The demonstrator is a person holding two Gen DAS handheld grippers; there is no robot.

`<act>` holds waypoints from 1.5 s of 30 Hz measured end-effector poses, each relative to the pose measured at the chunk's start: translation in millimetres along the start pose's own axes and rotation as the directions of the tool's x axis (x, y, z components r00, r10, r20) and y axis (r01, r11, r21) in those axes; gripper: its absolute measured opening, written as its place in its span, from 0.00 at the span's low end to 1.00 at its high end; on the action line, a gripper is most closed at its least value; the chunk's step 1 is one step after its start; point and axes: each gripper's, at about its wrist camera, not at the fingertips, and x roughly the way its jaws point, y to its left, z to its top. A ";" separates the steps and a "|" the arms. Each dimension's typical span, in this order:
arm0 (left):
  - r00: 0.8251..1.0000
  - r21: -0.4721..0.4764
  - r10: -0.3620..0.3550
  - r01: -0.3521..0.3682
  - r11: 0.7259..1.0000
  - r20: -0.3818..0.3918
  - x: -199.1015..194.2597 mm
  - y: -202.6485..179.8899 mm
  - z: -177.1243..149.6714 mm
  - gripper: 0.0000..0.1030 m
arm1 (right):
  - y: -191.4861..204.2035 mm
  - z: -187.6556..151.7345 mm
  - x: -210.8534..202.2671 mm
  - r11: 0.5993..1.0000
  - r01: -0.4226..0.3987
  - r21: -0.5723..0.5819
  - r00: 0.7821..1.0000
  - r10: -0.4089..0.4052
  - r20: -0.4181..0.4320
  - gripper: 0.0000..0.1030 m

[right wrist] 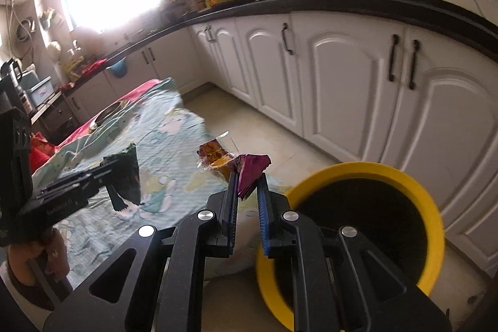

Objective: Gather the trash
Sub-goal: 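Carry both wrappers over the yellow bin and open both grippers to drop them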

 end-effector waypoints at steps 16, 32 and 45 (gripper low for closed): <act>0.997 0.082 -0.081 0.080 0.993 -0.002 21.3 -60.8 5.9 0.10 | -58.9 -28.3 -53.4 0.988 0.127 0.092 0.989 -0.133 0.062 0.12; 0.988 0.154 -0.150 0.155 0.976 -0.038 47.9 -111.5 -1.3 0.11 | -89.9 -60.5 -71.9 0.964 0.235 0.124 0.969 -0.242 0.045 0.12; 0.982 0.194 -0.165 0.181 0.964 -0.096 74.7 -139.0 -12.4 0.11 | -105.9 -84.4 -67.8 0.956 0.241 0.167 0.970 -0.242 -0.011 0.12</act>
